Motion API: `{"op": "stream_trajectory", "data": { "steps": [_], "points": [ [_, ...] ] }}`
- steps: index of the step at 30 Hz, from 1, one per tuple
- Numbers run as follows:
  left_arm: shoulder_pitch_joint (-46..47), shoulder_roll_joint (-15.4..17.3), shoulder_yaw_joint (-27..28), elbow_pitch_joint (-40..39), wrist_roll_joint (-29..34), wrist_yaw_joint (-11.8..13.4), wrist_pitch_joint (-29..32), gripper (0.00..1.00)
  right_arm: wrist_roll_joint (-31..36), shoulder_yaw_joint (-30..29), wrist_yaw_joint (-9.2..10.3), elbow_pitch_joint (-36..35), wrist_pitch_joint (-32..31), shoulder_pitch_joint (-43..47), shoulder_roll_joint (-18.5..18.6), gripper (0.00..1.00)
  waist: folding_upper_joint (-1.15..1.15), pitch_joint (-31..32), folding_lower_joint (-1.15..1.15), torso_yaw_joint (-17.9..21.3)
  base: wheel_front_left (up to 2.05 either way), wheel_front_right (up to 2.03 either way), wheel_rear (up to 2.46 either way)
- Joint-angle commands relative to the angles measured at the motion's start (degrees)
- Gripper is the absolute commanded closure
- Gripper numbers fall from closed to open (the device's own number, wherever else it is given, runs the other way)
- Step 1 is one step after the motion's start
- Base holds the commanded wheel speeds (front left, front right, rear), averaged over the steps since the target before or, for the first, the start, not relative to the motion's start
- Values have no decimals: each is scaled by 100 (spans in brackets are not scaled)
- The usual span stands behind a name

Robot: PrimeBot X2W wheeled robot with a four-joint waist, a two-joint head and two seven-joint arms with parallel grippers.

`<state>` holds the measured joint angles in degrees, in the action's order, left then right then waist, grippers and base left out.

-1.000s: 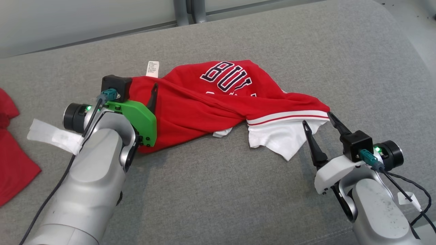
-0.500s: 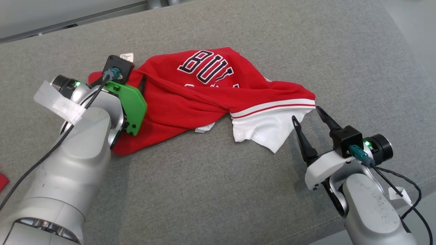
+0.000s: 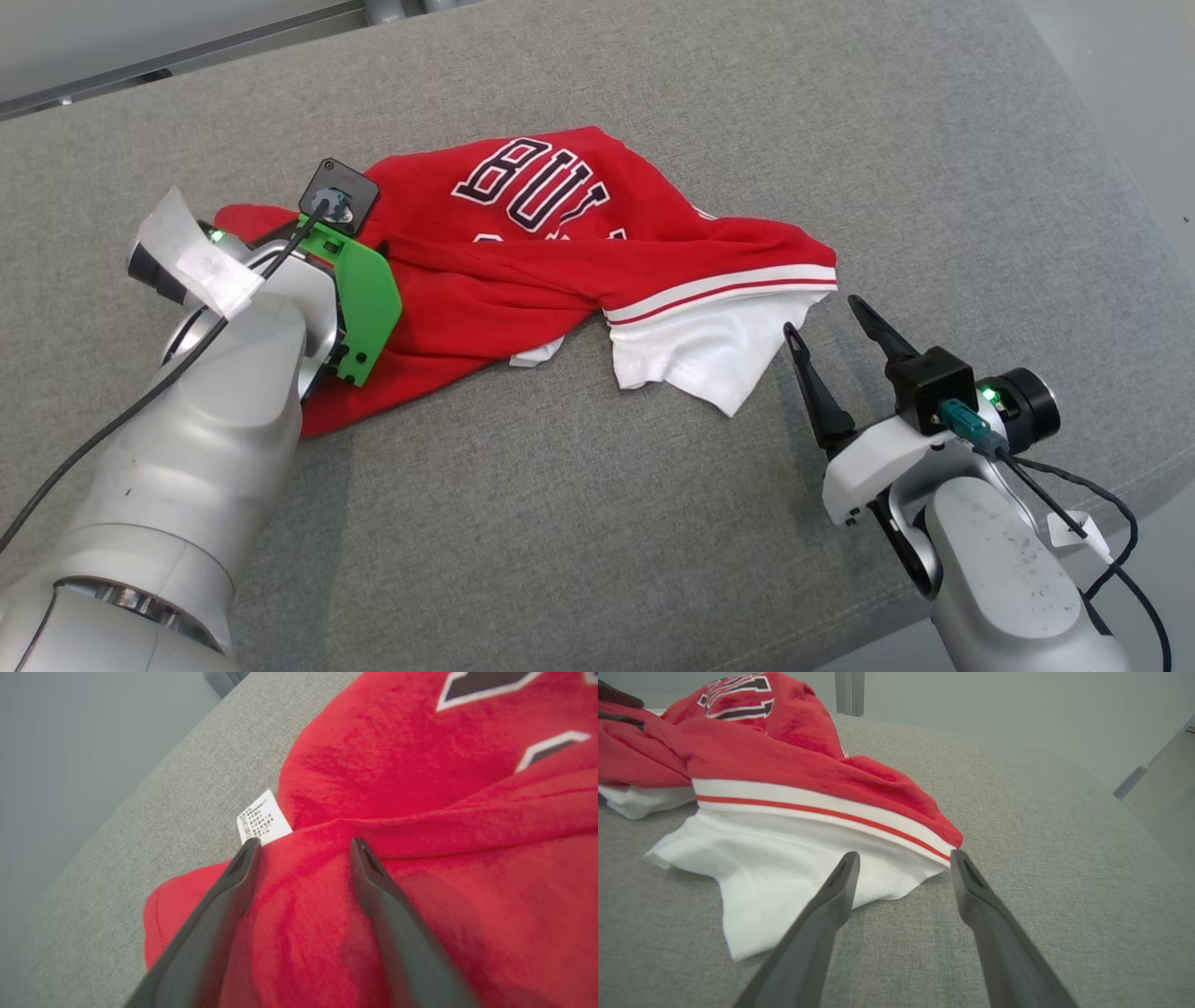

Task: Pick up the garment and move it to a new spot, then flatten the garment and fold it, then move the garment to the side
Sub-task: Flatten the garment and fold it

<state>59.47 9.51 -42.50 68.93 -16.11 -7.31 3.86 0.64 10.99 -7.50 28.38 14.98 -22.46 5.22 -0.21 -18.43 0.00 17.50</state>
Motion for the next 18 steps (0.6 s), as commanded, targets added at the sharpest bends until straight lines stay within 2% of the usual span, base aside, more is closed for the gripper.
{"op": "stream_trajectory", "data": {
  "steps": [1, 3, 4, 13, 18],
  "points": [
    [14, -3, -18, 38, -52, -14, 34, 23, -8, 10, 2, 16, 27, -34, -12, 0, 21, 6, 0, 6, 0, 0, 0],
    [-7, -9, -51, 63, -114, -16, 30, 93, -21, 7, 2, 12, 29, -23, -14, 0, 21, 16, 0, 4, 0, 0, 0],
    [-14, -5, -45, 67, -158, -16, -6, 100, -23, -5, 1, -5, 29, -11, -16, 0, 21, 24, 0, -3, 0, 0, 0],
    [-129, -39, -119, 27, -423, -15, -316, 100, 47, -145, 1, -113, 30, 130, -8, 0, 21, 220, 0, -211, 0, 0, 0],
    [-102, -30, -63, -46, -557, -15, -690, 100, 64, -188, 1, -128, 30, 191, -11, 0, 21, 345, 0, -355, 0, 0, 0]
  ]
}}
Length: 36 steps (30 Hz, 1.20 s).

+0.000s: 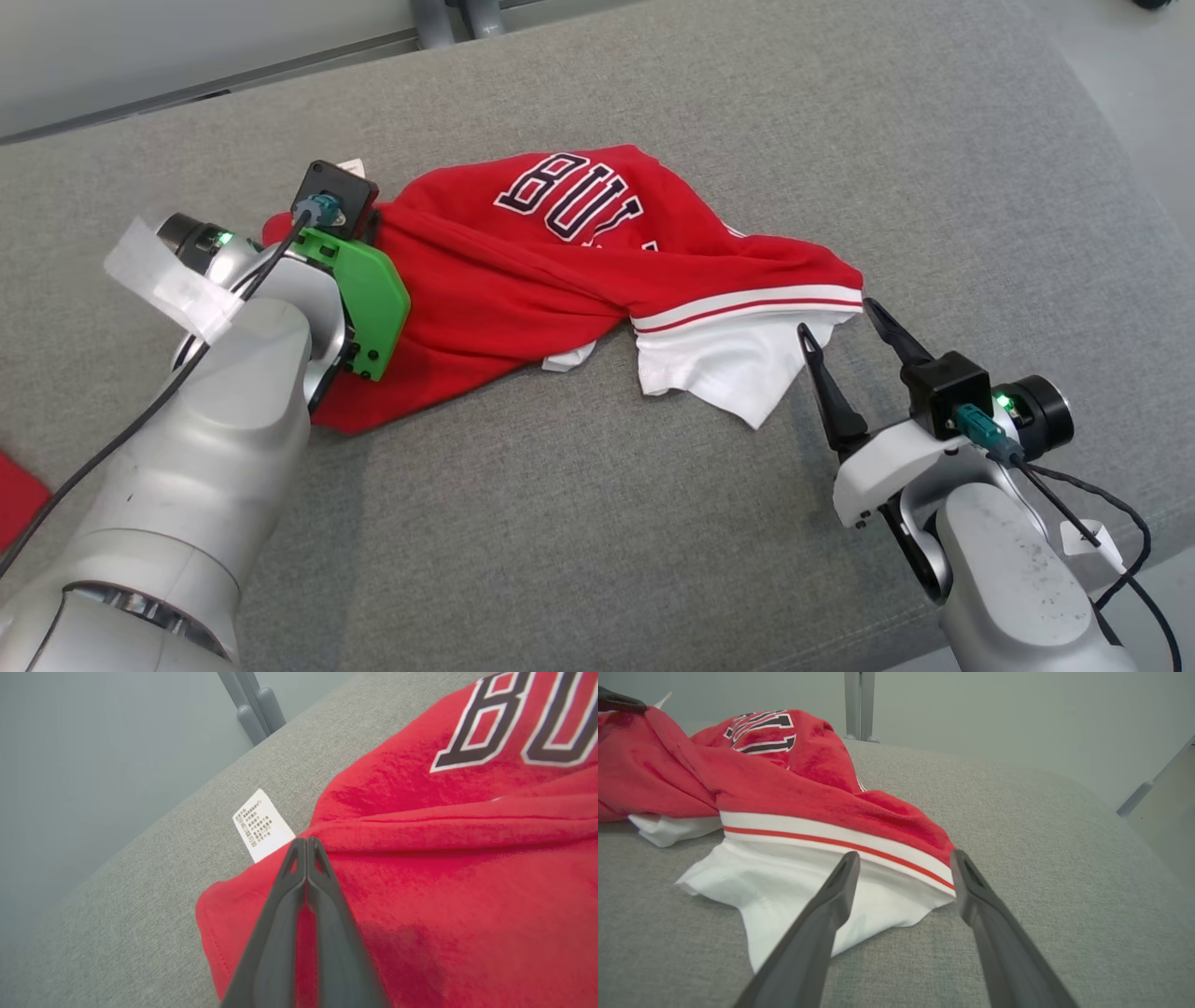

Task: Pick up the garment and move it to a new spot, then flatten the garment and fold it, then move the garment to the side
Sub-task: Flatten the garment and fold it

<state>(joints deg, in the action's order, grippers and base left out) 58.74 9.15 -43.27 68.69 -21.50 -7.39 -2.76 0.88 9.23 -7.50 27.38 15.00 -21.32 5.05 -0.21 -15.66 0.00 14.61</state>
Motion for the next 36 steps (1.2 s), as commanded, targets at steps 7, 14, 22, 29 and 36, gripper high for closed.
{"op": "stream_trajectory", "data": {
  "steps": [7, 14, 22, 29, 36],
  "points": [
    [-202, -81, 129, -197, -204, 14, -752, 100, 64, -189, 1, -116, 28, 213, 80, 0, 21, 334, 0, -302, 0, 0, 0],
    [-1005, 20, 145, -855, -275, 111, -1198, 100, 123, -627, 1, -333, 25, 629, 92, 0, 21, 595, 0, -622, 0, 0, 0],
    [-2803, 133, 404, -2275, -645, 537, -1239, 100, 179, -996, 1, -439, 25, 1109, -23, 0, 21, 787, 0, -987, 0, 0, 0],
    [-3660, -32, 594, -2998, -1010, 790, -1241, 100, 204, -1026, 1, -420, -21, 1179, -107, 0, 21, 921, 0, -1112, 0, 0, 0],
    [-4270, -70, 1043, -3786, -1491, 899, -1243, 0, 219, -1051, 2, -409, -44, 1224, -138, 0, 21, 1052, 0, -1161, 0, 0, 0]
  ]
}}
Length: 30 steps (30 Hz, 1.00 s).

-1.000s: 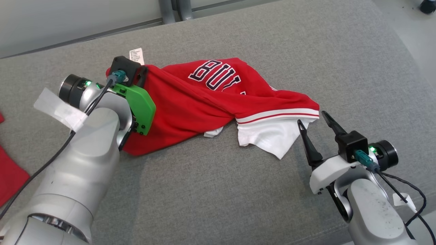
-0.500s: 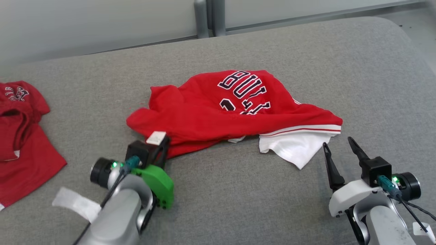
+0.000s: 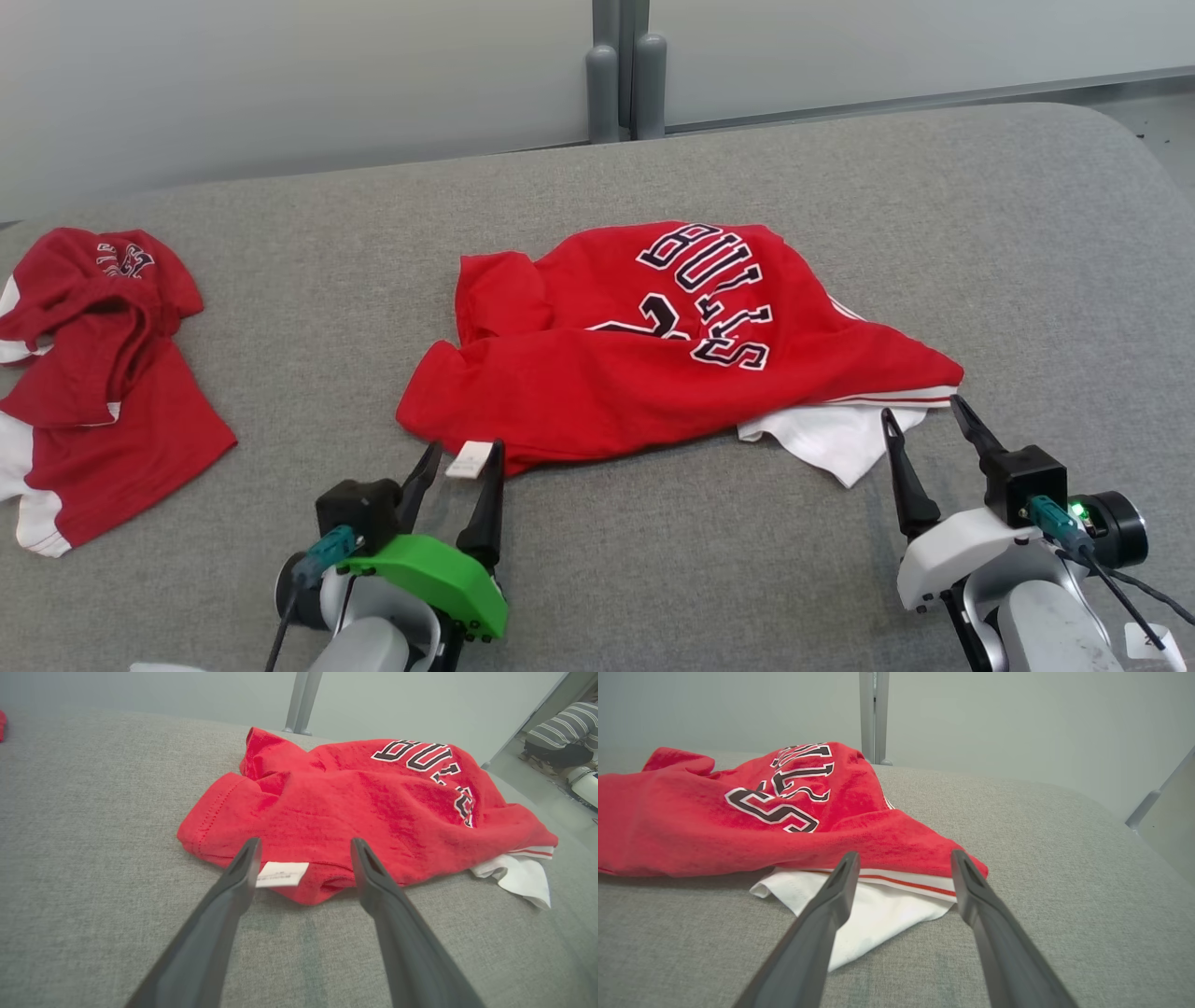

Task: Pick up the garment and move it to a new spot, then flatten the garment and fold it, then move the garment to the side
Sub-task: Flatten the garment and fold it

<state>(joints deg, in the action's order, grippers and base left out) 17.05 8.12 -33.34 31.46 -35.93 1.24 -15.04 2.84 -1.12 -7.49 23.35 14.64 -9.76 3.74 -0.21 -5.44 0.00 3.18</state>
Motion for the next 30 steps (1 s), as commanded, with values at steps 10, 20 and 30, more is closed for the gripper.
{"op": "stream_trajectory", "data": {
  "steps": [10, 20, 30],
  "points": [
    [-636, 240, 733, -620, -794, 237, 143, 0, 15, -65, 0, -70, -5, 131, -19, 0, 21, 33, 0, 44, 0, 0, 0],
    [173, 120, 1096, 315, -1235, 159, 393, 0, 43, 49, 0, -152, -46, -105, -11, 0, 21, -283, 0, 425, 0, 0, 0],
    [672, -71, 1359, 1319, -1676, -28, 566, 63, 52, 70, 0, -149, -33, -207, -10, 0, 21, -479, 0, 623, 0, 0, 0]
  ]
}}
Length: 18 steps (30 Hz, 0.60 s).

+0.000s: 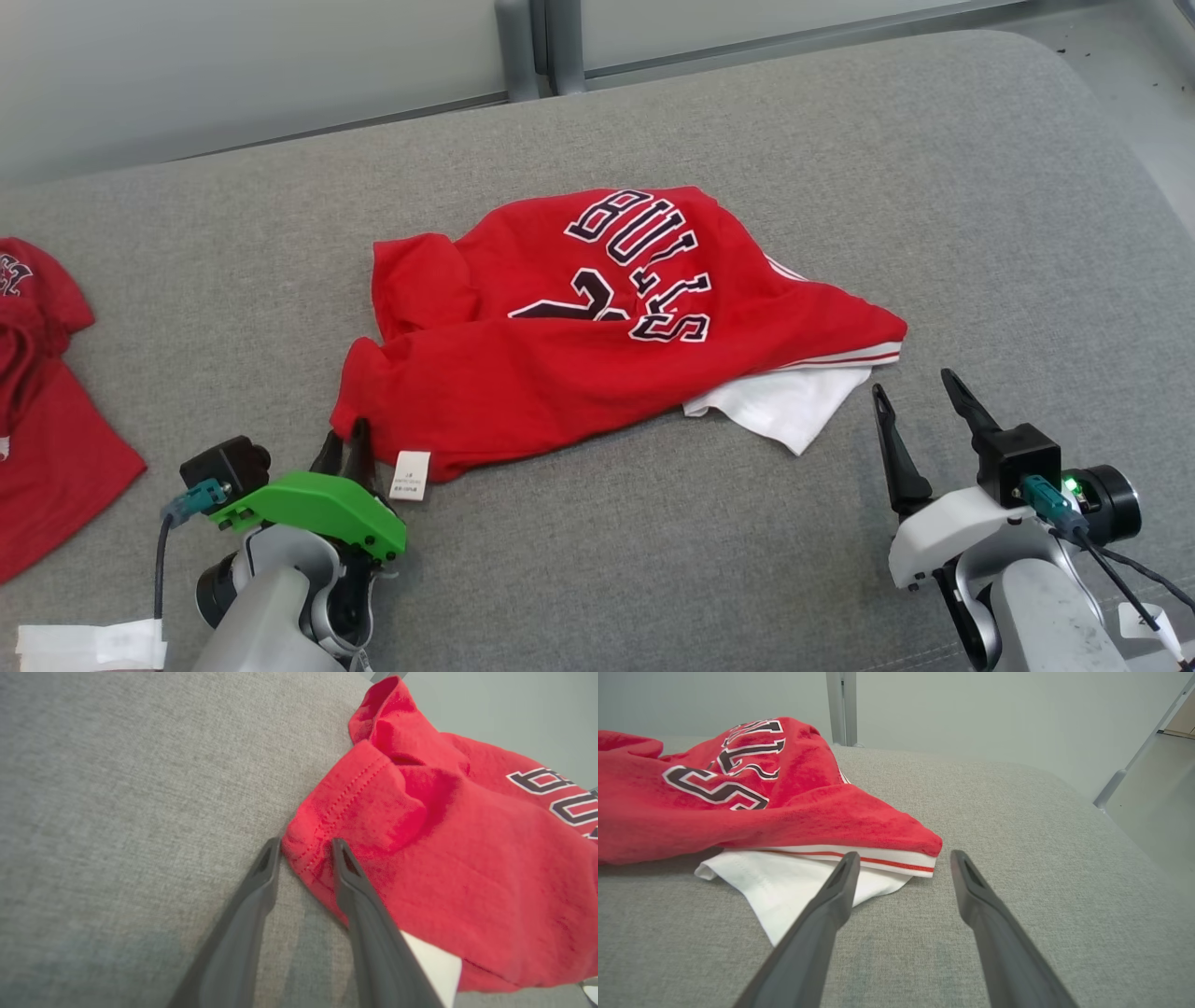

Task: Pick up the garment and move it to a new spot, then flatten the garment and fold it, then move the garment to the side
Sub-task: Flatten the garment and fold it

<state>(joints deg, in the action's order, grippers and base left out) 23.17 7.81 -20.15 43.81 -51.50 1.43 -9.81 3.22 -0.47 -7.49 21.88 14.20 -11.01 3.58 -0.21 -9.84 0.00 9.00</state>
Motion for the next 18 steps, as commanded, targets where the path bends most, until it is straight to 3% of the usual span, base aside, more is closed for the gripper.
{"op": "stream_trajectory", "data": {
  "steps": [1, 2, 6, 13, 18],
  "points": [
    [76, -66, 66, 155, -163, -103, 63, 70, 18, 8, 0, 2, 13, -77, 6, 0, 21, -40, 0, 50, 0, 0, 0],
    [76, -66, 66, 155, -163, -103, 63, 70, 18, 8, 0, 2, 13, -77, 6, 0, 21, -40, 0, 50, 0, 0, 0],
    [176, -171, 84, 452, -299, -214, 122, 100, 24, 15, 0, 34, 21, -85, -6, 0, 21, -20, 0, 71, 0, 0, 0],
    [315, -196, -68, 755, -24, -302, -257, 100, 47, -32, 0, 82, 33, -13, -5, 0, 21, 131, 0, 16, 0, 0, 0],
    [7, -40, 54, 454, 198, -220, -505, 100, 62, -158, 0, 72, 43, 166, -3, 0, 21, 302, 0, -193, 0, 0, 0]
  ]
}}
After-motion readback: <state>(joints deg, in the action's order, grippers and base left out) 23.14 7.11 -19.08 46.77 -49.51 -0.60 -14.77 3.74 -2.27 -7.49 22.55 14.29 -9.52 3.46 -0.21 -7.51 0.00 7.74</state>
